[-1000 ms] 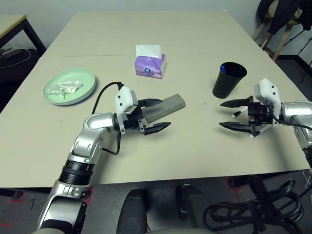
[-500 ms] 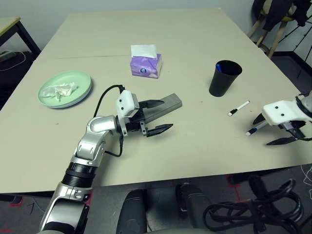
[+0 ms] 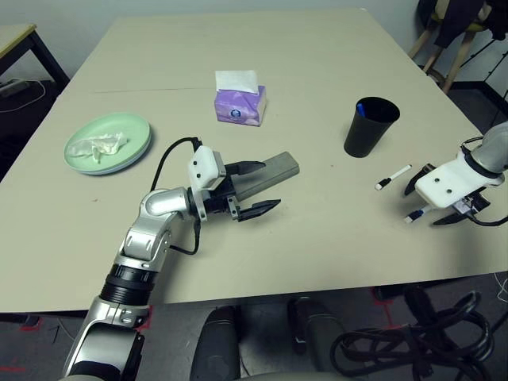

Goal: Organize and tidy the items on the table.

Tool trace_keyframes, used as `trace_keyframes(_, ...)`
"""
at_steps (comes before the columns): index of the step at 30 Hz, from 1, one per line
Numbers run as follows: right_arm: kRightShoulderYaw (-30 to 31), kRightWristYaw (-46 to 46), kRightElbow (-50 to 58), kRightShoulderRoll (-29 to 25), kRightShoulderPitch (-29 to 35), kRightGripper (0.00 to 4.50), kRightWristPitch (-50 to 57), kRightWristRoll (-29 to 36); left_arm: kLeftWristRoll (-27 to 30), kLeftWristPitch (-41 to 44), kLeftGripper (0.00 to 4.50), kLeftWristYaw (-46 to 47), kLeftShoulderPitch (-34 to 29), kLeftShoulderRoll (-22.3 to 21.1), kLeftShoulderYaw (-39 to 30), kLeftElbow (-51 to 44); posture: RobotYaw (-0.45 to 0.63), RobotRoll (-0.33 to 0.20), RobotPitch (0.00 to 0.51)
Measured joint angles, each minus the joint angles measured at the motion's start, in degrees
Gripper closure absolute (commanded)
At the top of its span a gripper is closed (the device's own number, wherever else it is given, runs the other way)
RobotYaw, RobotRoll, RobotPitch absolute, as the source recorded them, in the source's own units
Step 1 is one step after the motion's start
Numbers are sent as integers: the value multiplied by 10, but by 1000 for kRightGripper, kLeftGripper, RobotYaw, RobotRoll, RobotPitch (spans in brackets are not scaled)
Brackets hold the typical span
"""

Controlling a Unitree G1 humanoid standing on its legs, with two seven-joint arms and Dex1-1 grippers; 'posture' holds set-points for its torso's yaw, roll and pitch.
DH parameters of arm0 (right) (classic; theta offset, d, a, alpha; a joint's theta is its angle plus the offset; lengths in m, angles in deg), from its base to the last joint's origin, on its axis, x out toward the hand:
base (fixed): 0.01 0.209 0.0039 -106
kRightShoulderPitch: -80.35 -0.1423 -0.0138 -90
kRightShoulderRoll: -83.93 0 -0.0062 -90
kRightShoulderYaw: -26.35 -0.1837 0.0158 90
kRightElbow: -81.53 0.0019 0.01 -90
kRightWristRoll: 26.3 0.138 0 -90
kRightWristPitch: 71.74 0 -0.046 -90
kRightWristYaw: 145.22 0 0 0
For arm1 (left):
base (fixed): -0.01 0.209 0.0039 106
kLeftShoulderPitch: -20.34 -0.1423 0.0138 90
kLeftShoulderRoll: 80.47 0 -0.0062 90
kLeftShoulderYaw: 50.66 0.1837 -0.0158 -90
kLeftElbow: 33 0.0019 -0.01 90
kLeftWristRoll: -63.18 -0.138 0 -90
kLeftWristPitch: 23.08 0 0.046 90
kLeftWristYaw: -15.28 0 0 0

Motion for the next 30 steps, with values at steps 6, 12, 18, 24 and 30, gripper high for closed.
trace_keyframes(6,4,-31,0,11,11,0,-13,-17,0,0,46,5,0,-1,0,0,75,0,153)
trace_keyframes(12,5,-38,-4,13,10,0,-15,-20,-1,0,46,8,0,-3,0,0,81,0,154)
trace_keyframes(18,5,-27,-6,21,8,1601,-4,-14,-1,0,0,10,-1,-5,0,0,89,0,150)
trace_keyframes(24,4,-12,-5,28,5,3926,9,-2,-1,0,0,10,-2,-7,0,0,88,0,137)
trace_keyframes(30,1,25,-1,32,6,4101,55,42,-1,-1,0,10,-1,-9,-2,0,82,0,128)
